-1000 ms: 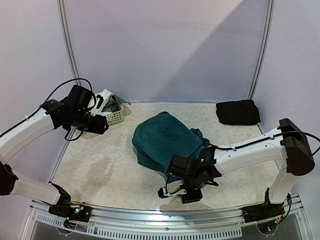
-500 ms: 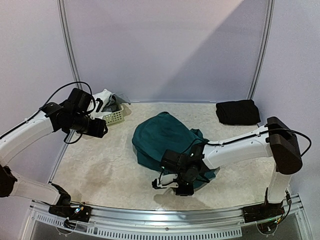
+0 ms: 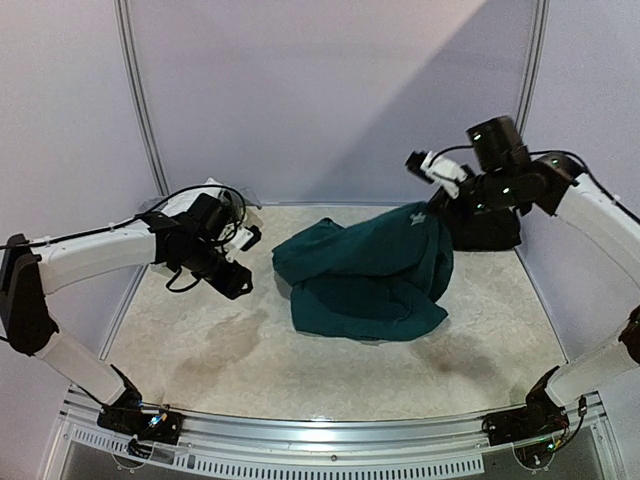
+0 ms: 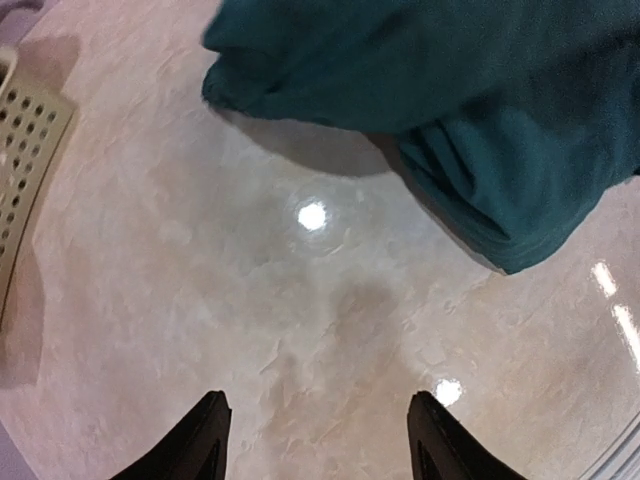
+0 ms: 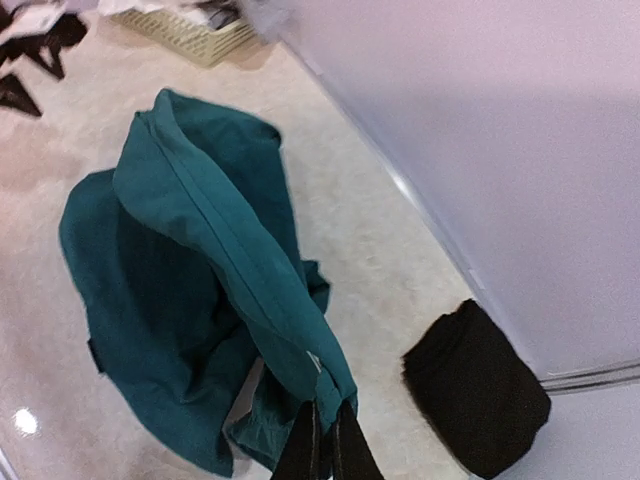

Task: Fold and stack the mixed laundry pile
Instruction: Pick up the crumpled shorts from the center of the board.

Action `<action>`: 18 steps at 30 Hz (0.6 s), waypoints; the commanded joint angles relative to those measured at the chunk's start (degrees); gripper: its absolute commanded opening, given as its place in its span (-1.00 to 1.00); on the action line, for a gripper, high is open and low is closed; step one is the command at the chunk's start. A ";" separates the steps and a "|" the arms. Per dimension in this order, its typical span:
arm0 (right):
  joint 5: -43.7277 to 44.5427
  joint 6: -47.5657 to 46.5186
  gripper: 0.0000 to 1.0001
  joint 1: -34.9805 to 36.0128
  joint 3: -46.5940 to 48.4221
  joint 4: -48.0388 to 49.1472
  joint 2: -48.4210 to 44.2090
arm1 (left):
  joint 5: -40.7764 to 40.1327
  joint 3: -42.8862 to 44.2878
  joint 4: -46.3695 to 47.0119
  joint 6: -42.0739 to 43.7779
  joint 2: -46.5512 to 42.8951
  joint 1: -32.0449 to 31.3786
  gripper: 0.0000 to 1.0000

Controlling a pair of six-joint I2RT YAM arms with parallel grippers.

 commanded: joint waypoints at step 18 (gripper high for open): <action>-9.71 2.27 -1.00 -12.11 2.68 1.55 3.70 | 1.48 5.51 27.42 41.19 20.40 -3.19 0.25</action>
